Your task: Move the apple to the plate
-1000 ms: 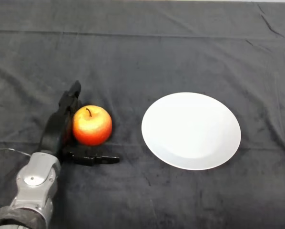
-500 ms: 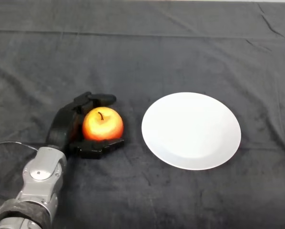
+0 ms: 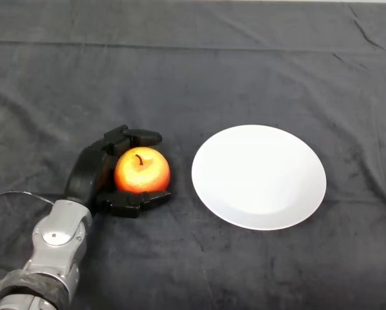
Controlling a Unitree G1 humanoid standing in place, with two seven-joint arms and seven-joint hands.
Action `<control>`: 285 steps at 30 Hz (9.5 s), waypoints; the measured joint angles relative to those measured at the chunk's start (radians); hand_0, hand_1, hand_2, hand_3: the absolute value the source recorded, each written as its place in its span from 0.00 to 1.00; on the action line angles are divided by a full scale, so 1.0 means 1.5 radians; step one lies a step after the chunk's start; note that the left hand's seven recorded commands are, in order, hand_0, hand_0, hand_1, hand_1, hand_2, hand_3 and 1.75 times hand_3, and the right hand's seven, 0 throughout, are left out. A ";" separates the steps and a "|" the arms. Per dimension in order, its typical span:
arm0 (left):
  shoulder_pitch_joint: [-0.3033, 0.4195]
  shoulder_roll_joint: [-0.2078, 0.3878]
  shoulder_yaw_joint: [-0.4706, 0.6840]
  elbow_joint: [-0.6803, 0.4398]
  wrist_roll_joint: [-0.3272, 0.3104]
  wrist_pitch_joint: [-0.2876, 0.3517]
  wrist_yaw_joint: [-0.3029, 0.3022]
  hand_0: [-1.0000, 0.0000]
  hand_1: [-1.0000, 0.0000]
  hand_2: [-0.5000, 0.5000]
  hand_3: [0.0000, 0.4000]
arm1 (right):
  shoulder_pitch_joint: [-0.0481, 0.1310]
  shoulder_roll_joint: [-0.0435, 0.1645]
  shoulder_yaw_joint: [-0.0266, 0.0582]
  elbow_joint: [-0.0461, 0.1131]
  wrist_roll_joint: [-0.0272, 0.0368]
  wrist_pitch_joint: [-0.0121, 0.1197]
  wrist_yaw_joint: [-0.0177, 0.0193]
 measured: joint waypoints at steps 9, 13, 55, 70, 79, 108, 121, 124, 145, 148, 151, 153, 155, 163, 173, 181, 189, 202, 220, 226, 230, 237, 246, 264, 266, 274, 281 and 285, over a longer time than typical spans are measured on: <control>-0.002 0.000 -0.004 -0.003 0.000 0.001 0.021 0.00 0.00 0.50 1.00 | 0.000 0.000 0.0000 0.000 0.0000 0.000 0.0000; -0.002 0.000 -0.012 -0.049 0.002 0.012 0.040 0.00 0.00 0.50 1.00 | 0.000 0.000 0.0000 0.000 0.0002 0.000 0.0000; -0.084 -0.076 -0.443 -0.118 -0.083 0.078 0.156 0.00 0.00 0.50 1.00 | 0.000 0.000 0.0000 -0.001 0.0036 0.000 0.0002; -0.115 -0.072 -0.508 -0.118 -0.130 0.098 0.156 1.00 1.00 0.50 0.00 | 0.000 0.000 0.0000 -0.001 0.0042 0.000 0.0003; -0.115 -0.072 -0.518 -0.114 -0.132 0.098 0.160 1.00 1.00 0.50 0.00 | 0.000 0.000 0.0000 0.000 0.0047 0.000 0.0003; -0.065 0.148 -0.276 -0.154 -0.227 -0.009 0.071 1.00 1.00 0.50 0.00 | 0.000 0.000 0.0005 0.000 0.0051 0.000 0.0010; 0.068 0.286 -0.078 -0.228 -0.319 -0.021 0.034 1.00 1.00 0.50 0.00 | 0.000 0.000 0.0007 0.000 0.0051 0.000 0.0007; 0.094 0.302 -0.025 -0.232 -0.344 -0.022 0.031 1.00 1.00 0.50 0.00 | 0.000 0.000 0.0011 0.000 0.0051 0.000 0.0007; 0.262 0.377 0.282 -0.205 -0.483 -0.041 -0.050 1.00 1.00 0.50 0.00 | 0.000 0.000 0.0051 0.000 0.0049 0.000 0.0001; 0.290 0.381 0.327 -0.194 -0.501 -0.048 -0.056 1.00 1.00 0.50 0.00 | 0.000 0.000 0.0050 0.000 0.0049 0.000 0.0000; 0.316 0.382 0.369 -0.192 -0.514 -0.060 -0.060 1.00 1.00 0.50 0.00 | 0.000 0.000 0.0057 0.000 0.0049 0.000 0.0001; 0.340 0.384 0.394 -0.192 -0.524 -0.067 -0.062 1.00 1.00 0.50 0.00 | 0.000 0.001 0.0058 0.000 0.0049 0.000 0.0003; 0.367 0.385 0.416 -0.194 -0.524 -0.071 -0.061 1.00 1.00 0.50 0.00 | 0.000 0.001 0.0056 0.000 0.0049 0.000 0.0002; 0.476 0.385 0.483 -0.288 -0.528 -0.085 -0.013 1.00 1.00 0.50 0.00 | 0.000 0.001 0.0056 0.000 0.0049 0.000 0.0001; 0.526 0.370 0.499 -0.407 -0.470 -0.137 0.042 1.00 1.00 0.50 0.00 | 0.000 0.001 0.0055 0.000 0.0049 0.000 0.0001; 0.481 0.346 0.498 -0.374 -0.418 -0.140 0.042 1.00 1.00 0.50 0.00 | 0.000 0.001 0.0056 0.000 0.0049 0.000 0.0001; 0.461 0.340 0.497 -0.370 -0.389 -0.139 0.043 1.00 1.00 0.50 0.00 | 0.000 0.001 0.0056 0.000 0.0049 0.000 0.0001; 0.453 0.307 0.498 -0.393 -0.364 -0.102 0.066 1.00 1.00 0.50 0.00 | 0.000 0.002 0.0056 0.000 0.0049 0.000 0.0001; 0.453 0.298 0.523 -0.408 -0.340 -0.092 0.059 1.00 1.00 0.50 0.00 | 0.000 0.002 0.0056 0.000 0.0049 0.000 0.0001; 0.453 0.296 0.524 -0.408 -0.332 -0.089 0.047 1.00 1.00 0.50 0.00 | 0.000 0.002 0.0056 0.000 0.0049 0.000 0.0001; 0.453 0.293 0.526 -0.408 -0.327 -0.089 0.042 1.00 1.00 0.50 0.00 | 0.000 0.002 0.0056 0.000 0.0049 0.000 0.0001; 0.452 0.280 0.547 -0.408 -0.316 -0.082 0.039 1.00 1.00 0.50 0.00 | 0.000 0.002 0.0056 0.000 0.0049 0.000 0.0001; 0.450 0.278 0.550 -0.408 -0.308 -0.082 0.029 1.00 1.00 0.50 0.00 | 0.000 0.002 0.0056 0.000 0.0049 0.000 0.0001; 0.444 0.273 0.569 -0.408 -0.294 -0.079 0.015 1.00 1.00 0.50 0.00 | 0.000 0.002 0.0056 0.000 0.0049 0.000 0.0001; 0.444 0.272 0.571 -0.408 -0.289 -0.079 0.015 1.00 1.00 0.50 0.00 | 0.000 0.002 0.0056 0.000 0.0049 0.000 0.0001; 0.443 0.264 0.573 -0.408 -0.288 -0.074 0.015 1.00 1.00 0.50 0.00 | 0.000 0.002 0.0056 0.000 0.0049 0.000 0.0001; 0.442 0.260 0.577 -0.408 -0.282 -0.069 0.014 1.00 1.00 0.50 0.00 | 0.000 0.002 0.0056 0.000 0.0049 0.000 0.0001; 0.442 0.260 0.577 -0.408 -0.275 -0.068 0.014 1.00 1.00 0.50 0.00 | 0.000 0.002 0.0057 0.000 0.0049 0.000 0.0001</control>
